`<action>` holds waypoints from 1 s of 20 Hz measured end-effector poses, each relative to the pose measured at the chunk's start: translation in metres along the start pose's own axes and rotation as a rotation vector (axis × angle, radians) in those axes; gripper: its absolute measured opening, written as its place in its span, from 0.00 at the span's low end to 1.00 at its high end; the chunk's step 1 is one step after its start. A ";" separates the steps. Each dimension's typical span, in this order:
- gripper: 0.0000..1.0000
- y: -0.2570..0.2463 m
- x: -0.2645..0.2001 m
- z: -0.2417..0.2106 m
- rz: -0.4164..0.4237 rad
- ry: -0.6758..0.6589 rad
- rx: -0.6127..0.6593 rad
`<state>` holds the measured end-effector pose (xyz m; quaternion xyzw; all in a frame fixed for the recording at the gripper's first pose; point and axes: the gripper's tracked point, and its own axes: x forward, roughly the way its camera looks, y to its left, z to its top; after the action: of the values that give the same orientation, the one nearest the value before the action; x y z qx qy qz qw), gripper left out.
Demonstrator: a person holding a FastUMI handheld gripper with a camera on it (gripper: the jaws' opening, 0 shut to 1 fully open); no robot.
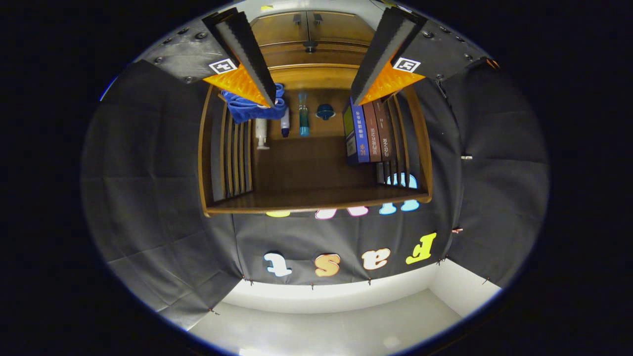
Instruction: Pull open the drawer, take out the items inside it, and place them on the countertop above the cabinet.
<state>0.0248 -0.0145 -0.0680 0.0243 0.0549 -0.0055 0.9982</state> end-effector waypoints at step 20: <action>0.99 -0.023 0.105 -0.243 -0.041 0.425 -0.003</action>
<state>0.1026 -0.0261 -0.3218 0.0223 0.2646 -0.0207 0.9639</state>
